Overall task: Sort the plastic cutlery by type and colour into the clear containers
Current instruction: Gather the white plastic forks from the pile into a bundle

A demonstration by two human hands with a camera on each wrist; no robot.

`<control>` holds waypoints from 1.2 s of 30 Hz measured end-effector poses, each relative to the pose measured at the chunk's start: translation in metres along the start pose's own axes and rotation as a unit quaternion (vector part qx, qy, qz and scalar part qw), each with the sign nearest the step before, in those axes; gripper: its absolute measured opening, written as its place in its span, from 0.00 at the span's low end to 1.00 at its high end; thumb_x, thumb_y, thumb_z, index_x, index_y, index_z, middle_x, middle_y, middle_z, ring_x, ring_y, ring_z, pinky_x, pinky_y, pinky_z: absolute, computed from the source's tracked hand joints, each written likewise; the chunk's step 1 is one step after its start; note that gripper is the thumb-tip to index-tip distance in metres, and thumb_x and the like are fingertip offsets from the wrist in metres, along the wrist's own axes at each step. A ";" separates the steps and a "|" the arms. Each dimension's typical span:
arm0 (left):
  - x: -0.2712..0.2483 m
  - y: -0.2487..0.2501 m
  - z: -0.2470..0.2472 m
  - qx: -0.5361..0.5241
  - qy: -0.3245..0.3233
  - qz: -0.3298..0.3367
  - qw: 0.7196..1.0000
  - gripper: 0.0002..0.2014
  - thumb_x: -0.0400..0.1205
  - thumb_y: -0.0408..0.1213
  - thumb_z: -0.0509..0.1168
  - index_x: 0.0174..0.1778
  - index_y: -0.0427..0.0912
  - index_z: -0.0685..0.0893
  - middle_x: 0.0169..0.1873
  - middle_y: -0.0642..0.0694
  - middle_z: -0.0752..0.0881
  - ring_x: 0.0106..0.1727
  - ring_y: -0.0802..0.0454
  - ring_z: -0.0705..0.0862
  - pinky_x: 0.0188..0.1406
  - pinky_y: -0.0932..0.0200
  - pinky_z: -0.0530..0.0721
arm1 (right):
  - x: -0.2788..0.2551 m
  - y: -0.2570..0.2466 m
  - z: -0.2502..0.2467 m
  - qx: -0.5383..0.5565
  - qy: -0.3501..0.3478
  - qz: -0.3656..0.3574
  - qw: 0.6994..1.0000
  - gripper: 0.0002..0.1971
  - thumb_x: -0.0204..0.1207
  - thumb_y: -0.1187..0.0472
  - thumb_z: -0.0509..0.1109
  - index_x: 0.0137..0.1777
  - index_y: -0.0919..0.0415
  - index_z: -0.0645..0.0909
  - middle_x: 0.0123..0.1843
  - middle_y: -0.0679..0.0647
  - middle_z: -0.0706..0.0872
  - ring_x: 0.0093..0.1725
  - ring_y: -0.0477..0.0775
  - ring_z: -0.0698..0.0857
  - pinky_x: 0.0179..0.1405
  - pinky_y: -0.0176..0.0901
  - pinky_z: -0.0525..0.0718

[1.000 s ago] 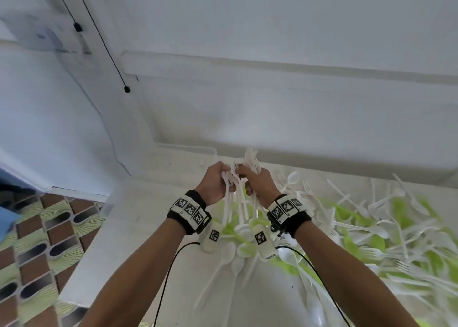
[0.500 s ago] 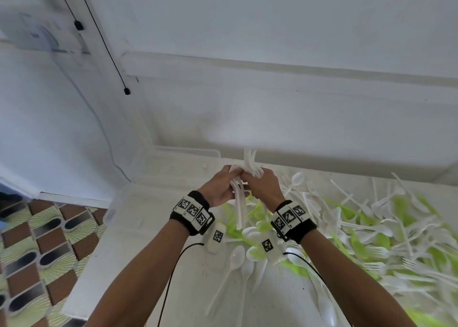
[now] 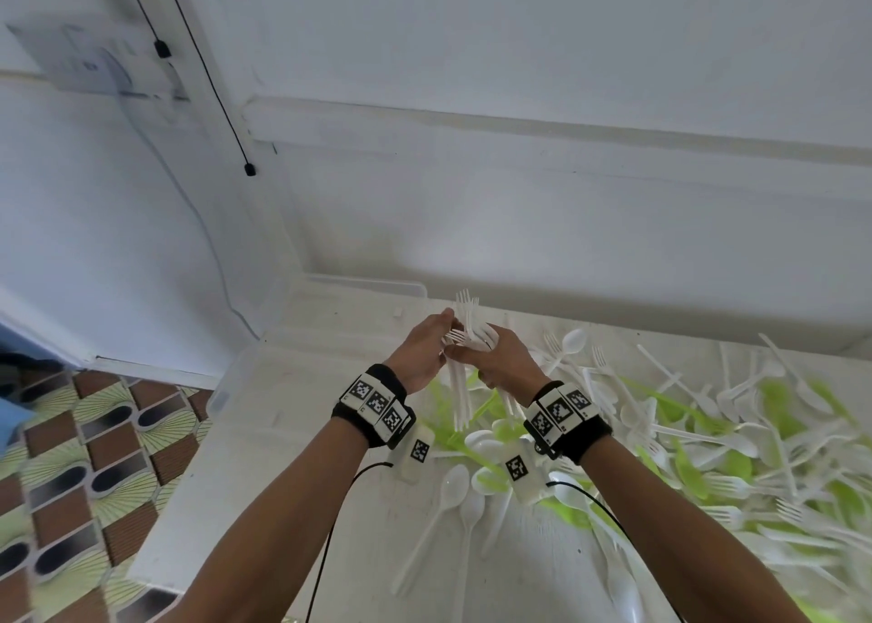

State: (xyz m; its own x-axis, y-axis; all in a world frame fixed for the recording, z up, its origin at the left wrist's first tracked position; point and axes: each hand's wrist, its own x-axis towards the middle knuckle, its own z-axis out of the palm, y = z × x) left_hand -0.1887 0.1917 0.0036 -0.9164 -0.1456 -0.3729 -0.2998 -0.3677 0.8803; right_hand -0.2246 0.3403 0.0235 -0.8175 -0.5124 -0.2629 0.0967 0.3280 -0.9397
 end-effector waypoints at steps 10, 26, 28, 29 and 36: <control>-0.003 0.003 0.000 0.168 0.016 0.066 0.983 0.17 0.93 0.49 0.52 0.65 0.38 0.71 0.57 0.45 0.83 0.48 0.53 0.83 0.45 0.59 0.81 | -0.011 -0.001 0.006 0.116 -0.030 0.019 0.993 0.14 0.77 0.60 0.79 0.61 0.60 0.86 0.44 0.63 0.91 0.22 0.47 0.69 0.21 0.40 0.68; -0.003 -0.005 0.007 -0.039 0.136 0.057 0.988 0.08 0.92 0.41 0.55 0.57 0.41 0.76 0.36 0.50 0.78 0.34 0.53 0.83 0.31 0.59 0.81 | -0.004 -0.006 0.001 0.089 -0.026 0.067 0.993 0.07 0.81 0.61 0.73 0.55 0.64 0.83 0.28 0.55 0.78 0.20 0.47 0.71 0.20 0.39 0.70; -0.002 -0.004 0.001 -0.076 0.142 0.056 0.985 0.07 0.92 0.41 0.56 0.58 0.42 0.74 0.36 0.49 0.74 0.34 0.53 0.79 0.36 0.57 0.79 | -0.002 -0.009 -0.003 0.086 -0.006 0.072 0.994 0.06 0.81 0.63 0.73 0.54 0.63 0.84 0.27 0.52 0.76 0.20 0.46 0.72 0.20 0.38 0.70; -0.002 -0.003 -0.002 -0.087 0.140 0.051 0.985 0.07 0.92 0.40 0.56 0.56 0.42 0.75 0.35 0.49 0.73 0.33 0.53 0.76 0.36 0.56 0.77 | -0.001 -0.009 -0.005 0.082 -0.003 0.074 0.994 0.04 0.81 0.63 0.73 0.51 0.62 0.82 0.26 0.51 0.75 0.20 0.46 0.72 0.19 0.37 0.70; -0.009 0.000 -0.002 -0.086 0.015 -0.012 0.996 0.03 0.89 0.33 0.62 0.57 0.39 0.75 0.38 0.47 0.76 0.37 0.49 0.77 0.36 0.51 0.82 | -0.002 -0.008 -0.014 0.115 -0.059 0.099 0.987 0.05 0.84 0.62 0.70 0.46 0.61 0.79 0.36 0.54 0.79 0.23 0.49 0.73 0.21 0.38 0.70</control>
State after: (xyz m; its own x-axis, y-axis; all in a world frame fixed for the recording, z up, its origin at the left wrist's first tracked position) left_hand -0.1799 0.1913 0.0070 -0.9004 -0.1606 -0.4043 -0.2695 -0.5236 0.8082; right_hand -0.2313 0.3499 0.0348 -0.6995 -0.5490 -0.4575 0.3850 0.2498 -0.8885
